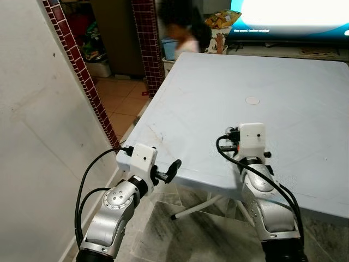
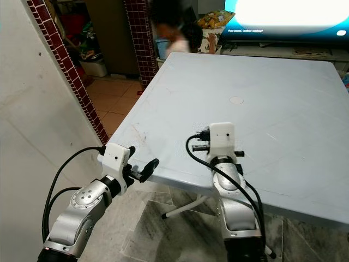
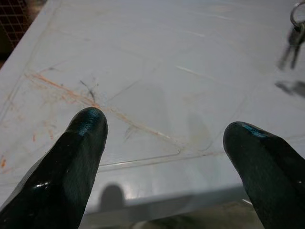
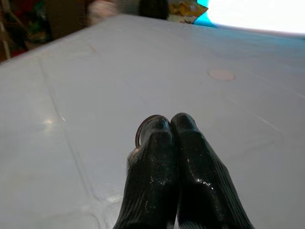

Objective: Hang keys on a hook

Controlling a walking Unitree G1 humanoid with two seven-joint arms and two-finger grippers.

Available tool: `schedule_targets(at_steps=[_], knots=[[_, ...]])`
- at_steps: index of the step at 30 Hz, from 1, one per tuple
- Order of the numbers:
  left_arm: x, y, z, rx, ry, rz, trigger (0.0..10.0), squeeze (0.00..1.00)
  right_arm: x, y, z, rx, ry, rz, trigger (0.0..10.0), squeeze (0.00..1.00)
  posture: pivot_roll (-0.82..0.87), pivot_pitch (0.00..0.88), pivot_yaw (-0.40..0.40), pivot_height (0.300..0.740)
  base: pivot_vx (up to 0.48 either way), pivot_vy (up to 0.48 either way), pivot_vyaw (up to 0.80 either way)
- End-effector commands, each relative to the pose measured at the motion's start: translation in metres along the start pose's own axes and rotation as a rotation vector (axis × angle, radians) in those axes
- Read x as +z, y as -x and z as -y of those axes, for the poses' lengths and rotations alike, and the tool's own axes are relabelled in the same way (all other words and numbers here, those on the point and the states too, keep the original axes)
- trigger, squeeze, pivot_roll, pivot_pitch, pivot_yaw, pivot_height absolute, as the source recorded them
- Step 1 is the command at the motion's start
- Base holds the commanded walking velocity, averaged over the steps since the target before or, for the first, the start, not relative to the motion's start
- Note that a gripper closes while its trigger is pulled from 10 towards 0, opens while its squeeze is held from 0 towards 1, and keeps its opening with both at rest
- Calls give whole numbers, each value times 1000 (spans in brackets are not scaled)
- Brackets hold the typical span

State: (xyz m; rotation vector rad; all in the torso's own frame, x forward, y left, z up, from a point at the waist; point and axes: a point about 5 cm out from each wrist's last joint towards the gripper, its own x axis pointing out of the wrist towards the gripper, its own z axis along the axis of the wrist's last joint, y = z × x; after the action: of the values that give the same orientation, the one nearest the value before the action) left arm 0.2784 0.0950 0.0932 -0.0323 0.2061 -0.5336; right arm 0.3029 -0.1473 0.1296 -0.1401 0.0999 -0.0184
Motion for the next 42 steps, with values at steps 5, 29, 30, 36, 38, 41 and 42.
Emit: schedule_targets(at_steps=[5, 29, 30, 36, 38, 41, 42], knots=[[1, 1, -3, 3, -8, 4, 10000, 0, -5, -4, 21, -182, 354, 11, 10000, 0, -78, 0, 118, 740, 0, 0, 0], [1, 0, -1, -23, -9, -5, 10000, 0, 0, -10, 20, -169, 162, 43, 10000, 0, -75, 0, 125, 740, 0, 0, 0], [1, 0, -1, -22, -10, -5, 10000, 0, 1, -10, 19, -150, 125, 51, 10000, 0, -75, 0, 125, 740, 0, 0, 0], [2, 0, -2, -7, -19, 6, 10000, 0, 8, -11, 18, -95, 53, 87, 10000, 0, -75, 0, 125, 740, 0, 0, 0], [3, 0, -3, 5, -24, 12, 10000, 0, 8, -10, 18, -89, 62, 91, 10000, 0, -75, 0, 125, 740, 0, 0, 0], [3, -1, -5, 30, -36, 12, 10000, 0, 9, -9, 16, -69, 65, 105, 10000, 0, -75, 0, 125, 740, 0, 0, 456], [4, -1, -6, 32, -35, 12, 10000, 0, 9, -9, 16, -65, 67, 105, 10000, 0, -75, 0, 125, 740, 0, 0, 800]])
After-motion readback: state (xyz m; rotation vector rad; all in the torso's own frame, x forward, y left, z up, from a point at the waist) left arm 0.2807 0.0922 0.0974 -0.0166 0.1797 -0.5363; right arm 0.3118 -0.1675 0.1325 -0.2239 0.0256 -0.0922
